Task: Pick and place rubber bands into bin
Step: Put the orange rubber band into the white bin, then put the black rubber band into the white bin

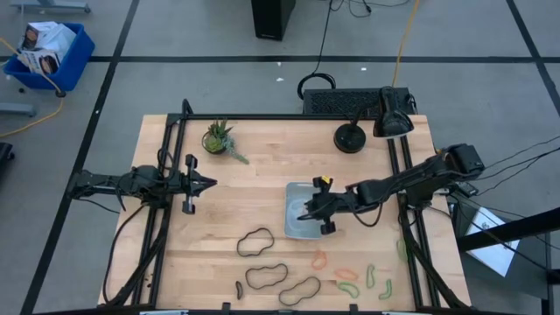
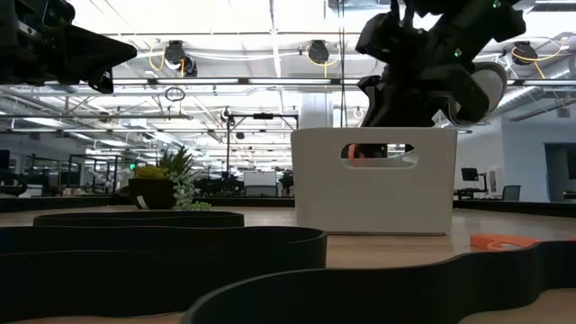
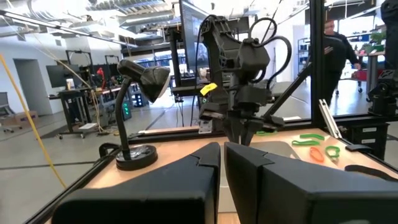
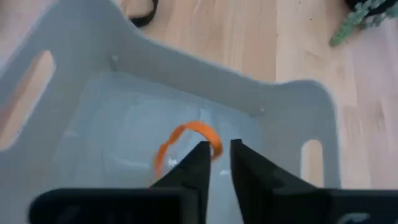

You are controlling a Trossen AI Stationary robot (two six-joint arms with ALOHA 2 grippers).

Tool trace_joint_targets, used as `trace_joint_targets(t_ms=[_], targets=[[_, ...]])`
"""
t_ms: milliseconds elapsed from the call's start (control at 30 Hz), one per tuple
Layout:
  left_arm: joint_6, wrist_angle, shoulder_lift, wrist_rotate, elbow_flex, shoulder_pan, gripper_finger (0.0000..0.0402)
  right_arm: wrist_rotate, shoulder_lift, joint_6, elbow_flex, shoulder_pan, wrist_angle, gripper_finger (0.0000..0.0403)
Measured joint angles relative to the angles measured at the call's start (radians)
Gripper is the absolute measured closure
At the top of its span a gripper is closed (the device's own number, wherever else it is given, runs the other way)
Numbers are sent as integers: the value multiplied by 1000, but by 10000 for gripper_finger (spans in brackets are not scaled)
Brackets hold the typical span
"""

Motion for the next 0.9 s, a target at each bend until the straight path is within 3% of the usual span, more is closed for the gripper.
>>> trace_joint_targets(t_ms=[200, 367, 500, 700, 900], targets=[[-6, -6, 0, -5, 0, 0, 371, 33, -40, 25, 1, 3, -1, 266], [-6, -7, 0, -10, 0, 0, 371, 56, -165, 34, 0, 6, -42, 255], [-4, -13, 0, -16, 0, 0, 371, 26, -320, 25, 0, 12, -99, 286], [-2, -12, 0, -18, 0, 0, 371, -204, -571, -14, -66, 10, -116, 388], [-1, -12, 0, -44, 0, 0, 371, -199, -845, 38, -243, 9, -12, 400]])
